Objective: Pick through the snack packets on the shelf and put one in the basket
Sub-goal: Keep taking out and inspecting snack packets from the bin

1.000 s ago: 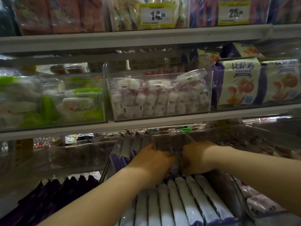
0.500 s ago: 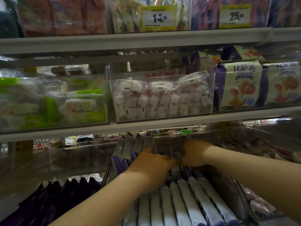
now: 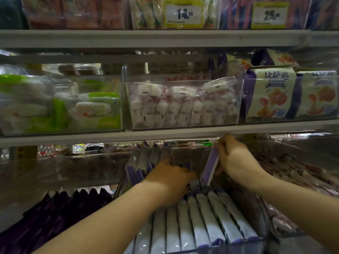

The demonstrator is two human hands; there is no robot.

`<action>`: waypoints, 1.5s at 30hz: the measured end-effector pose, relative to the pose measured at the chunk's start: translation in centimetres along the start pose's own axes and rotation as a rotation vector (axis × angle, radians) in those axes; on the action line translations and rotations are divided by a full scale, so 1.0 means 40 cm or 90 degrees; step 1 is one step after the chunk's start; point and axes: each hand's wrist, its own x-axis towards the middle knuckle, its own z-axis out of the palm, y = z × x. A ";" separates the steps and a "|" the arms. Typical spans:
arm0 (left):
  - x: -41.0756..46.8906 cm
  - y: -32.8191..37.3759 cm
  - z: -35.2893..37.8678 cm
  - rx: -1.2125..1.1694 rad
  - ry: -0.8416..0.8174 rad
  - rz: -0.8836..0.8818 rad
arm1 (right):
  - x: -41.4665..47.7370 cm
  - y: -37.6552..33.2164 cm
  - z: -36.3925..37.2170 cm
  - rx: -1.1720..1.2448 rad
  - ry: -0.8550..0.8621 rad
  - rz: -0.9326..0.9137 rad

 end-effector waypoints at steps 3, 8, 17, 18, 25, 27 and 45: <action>-0.011 0.010 -0.019 -0.023 0.003 -0.012 | -0.057 -0.022 -0.037 0.079 0.010 0.028; -0.068 0.049 -0.062 -0.248 0.159 -0.125 | -0.170 -0.050 -0.079 0.200 0.094 -0.009; -0.229 0.220 -0.138 -1.355 0.150 -0.361 | -0.416 -0.119 -0.044 0.510 0.088 -0.037; -0.246 0.238 -0.127 -1.366 0.187 -0.355 | -0.442 -0.121 -0.040 0.551 0.078 -0.024; -0.410 0.324 -0.007 -1.195 0.202 -0.262 | -0.554 -0.114 -0.003 0.595 -0.016 0.129; -0.448 0.350 0.027 -1.170 0.182 -0.230 | -0.584 -0.103 0.017 0.608 -0.054 0.159; -0.525 0.444 0.208 -1.200 0.263 -0.451 | -0.737 0.028 0.116 0.678 -0.241 0.299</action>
